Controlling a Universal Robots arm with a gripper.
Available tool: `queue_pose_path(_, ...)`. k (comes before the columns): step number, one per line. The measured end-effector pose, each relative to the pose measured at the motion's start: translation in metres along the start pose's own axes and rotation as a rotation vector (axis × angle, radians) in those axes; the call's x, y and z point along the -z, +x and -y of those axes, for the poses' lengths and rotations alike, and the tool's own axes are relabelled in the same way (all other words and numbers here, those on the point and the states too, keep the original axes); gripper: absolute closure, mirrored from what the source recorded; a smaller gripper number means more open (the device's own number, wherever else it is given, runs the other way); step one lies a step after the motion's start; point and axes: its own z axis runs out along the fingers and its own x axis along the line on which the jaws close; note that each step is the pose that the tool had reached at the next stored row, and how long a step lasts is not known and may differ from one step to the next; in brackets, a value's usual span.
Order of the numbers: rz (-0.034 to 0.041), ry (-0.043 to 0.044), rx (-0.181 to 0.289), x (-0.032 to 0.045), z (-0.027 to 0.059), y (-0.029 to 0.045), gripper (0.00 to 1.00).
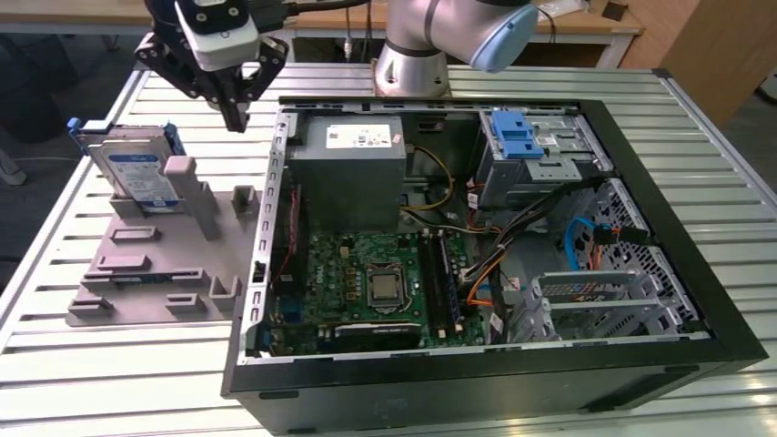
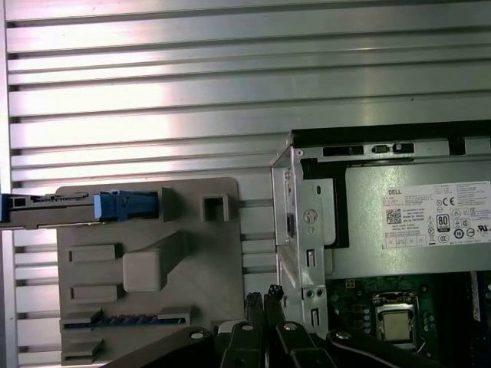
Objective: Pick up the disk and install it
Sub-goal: 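Reach for the disk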
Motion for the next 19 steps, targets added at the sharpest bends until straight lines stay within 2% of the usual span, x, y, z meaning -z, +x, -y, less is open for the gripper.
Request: queue_pose_path(19,-0.0067,0.0005,0.0,-0.0034,0.0016,0.0183,0.85)
